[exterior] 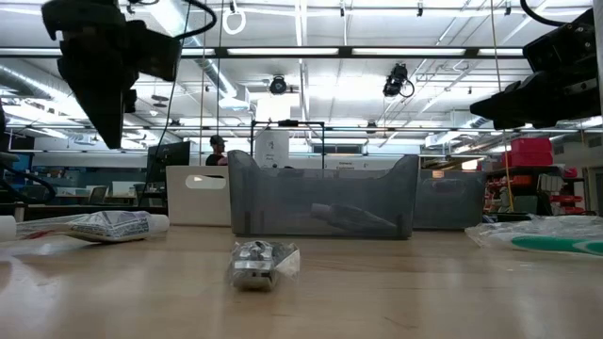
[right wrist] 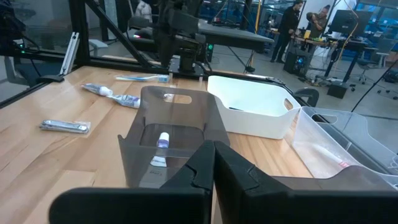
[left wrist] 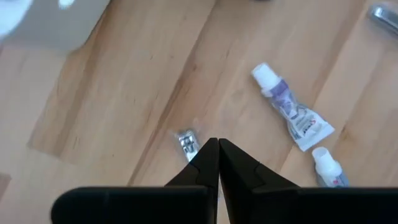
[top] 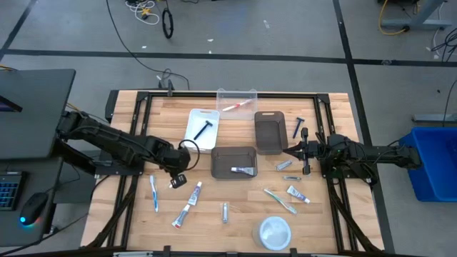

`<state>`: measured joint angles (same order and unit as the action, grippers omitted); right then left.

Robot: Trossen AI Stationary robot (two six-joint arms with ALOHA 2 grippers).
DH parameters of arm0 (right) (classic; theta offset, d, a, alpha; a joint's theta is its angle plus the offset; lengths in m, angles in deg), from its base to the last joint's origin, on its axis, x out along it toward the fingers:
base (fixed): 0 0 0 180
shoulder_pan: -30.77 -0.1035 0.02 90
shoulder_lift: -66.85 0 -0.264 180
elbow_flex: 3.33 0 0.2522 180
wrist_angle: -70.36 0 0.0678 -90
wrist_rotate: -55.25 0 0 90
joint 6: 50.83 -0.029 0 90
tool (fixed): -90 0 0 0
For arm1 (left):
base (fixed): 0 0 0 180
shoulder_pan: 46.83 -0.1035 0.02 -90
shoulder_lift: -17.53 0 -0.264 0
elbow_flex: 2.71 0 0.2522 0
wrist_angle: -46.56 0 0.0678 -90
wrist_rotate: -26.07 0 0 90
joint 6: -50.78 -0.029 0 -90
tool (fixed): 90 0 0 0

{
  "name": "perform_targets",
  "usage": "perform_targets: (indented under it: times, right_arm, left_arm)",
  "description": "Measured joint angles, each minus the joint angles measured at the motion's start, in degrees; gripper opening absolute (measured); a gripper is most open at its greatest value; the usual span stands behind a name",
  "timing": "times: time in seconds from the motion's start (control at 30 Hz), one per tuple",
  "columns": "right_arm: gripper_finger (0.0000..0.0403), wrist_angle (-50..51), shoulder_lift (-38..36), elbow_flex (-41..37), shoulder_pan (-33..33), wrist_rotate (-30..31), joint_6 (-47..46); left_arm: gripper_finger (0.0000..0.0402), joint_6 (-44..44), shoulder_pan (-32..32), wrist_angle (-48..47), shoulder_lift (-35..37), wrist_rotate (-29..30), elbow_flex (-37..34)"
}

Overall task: Pick & Place Travel size toiletries
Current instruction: Put the silver nail cutter into the top black bin

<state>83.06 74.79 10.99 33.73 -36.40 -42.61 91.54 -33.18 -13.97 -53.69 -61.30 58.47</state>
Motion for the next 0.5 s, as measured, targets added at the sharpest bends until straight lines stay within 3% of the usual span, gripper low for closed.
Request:
perform_targets:
  times: [0.27, 0.5]
  right_arm:
    - [0.0014, 0.0, 0.0, 0.01, 0.0, 0.01, 0.0]
    - [0.0014, 0.0, 0.02, 0.01, 0.0, 0.0, -0.01]
  left_arm:
    - [0.0037, 12.58, -0.02, -1.15, -0.23, 4.04, -0.02]
    - [0.0099, 20.32, 0.67, -4.66, -4.26, 2.02, 0.0]
